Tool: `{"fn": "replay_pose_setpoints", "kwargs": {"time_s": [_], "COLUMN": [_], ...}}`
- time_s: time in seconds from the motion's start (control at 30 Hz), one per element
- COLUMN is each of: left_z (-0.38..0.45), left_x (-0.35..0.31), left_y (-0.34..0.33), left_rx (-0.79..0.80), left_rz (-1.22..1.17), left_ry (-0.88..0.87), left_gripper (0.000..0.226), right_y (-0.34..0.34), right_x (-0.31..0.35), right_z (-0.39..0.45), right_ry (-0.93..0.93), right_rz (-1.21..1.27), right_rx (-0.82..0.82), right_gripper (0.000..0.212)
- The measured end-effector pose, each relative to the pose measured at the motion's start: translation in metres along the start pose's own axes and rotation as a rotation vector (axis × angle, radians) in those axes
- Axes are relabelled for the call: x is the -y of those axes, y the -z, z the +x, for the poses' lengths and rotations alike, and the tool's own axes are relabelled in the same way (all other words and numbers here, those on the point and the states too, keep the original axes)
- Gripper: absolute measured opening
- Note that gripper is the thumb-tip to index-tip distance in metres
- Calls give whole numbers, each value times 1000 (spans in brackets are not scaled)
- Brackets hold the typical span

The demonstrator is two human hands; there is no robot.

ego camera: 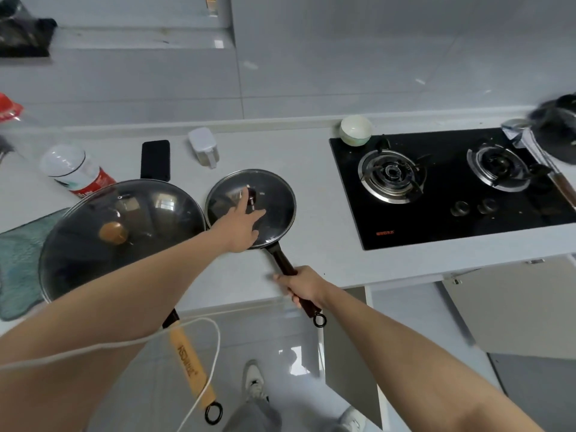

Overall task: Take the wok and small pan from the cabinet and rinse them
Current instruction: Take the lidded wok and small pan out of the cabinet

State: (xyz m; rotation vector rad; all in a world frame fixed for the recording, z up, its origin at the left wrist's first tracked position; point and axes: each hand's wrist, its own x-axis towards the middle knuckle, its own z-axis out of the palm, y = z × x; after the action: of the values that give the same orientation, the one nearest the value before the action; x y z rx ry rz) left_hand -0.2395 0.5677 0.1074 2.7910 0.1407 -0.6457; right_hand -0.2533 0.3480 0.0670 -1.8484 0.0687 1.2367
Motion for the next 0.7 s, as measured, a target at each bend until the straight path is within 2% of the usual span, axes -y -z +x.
{"fn": "replay_pose_setpoints", "kwargs": {"time_s": [0.13, 0.23, 0.33, 0.4, 0.5, 0.63, 0.7], "left_z": [0, -3, -7, -10, -16, -27, -27], "left_x": [1, -1, -9, -18, -52, -128, -167], "left_y": [-10, -15, -15, -15, -18, -32, -46], "left_rx": [-15, -31, -53, -96, -160, -95, -25], "left_rz": [32, 21, 14, 39, 128, 166, 187], "left_ry": [13, 17, 38, 35, -56, -143, -188], "left_gripper": [62, 60, 60, 57, 51, 50, 51], "right_y": [-4, -7, 2, 14, 37, 83, 105], "right_x": [-1, -7, -11, -16, -31, -86, -125], "right_z": [9, 12, 9, 5, -9, -34, -47], "right_ry": [48, 68, 59, 70, 109, 117, 55], "right_rz": [-27, -25, 40, -19, -37, -89, -188], "right_rx": [-31, -53, -69, -93, -129, -277, -373], "right_gripper": [34, 44, 45, 45, 40, 30, 28]}}
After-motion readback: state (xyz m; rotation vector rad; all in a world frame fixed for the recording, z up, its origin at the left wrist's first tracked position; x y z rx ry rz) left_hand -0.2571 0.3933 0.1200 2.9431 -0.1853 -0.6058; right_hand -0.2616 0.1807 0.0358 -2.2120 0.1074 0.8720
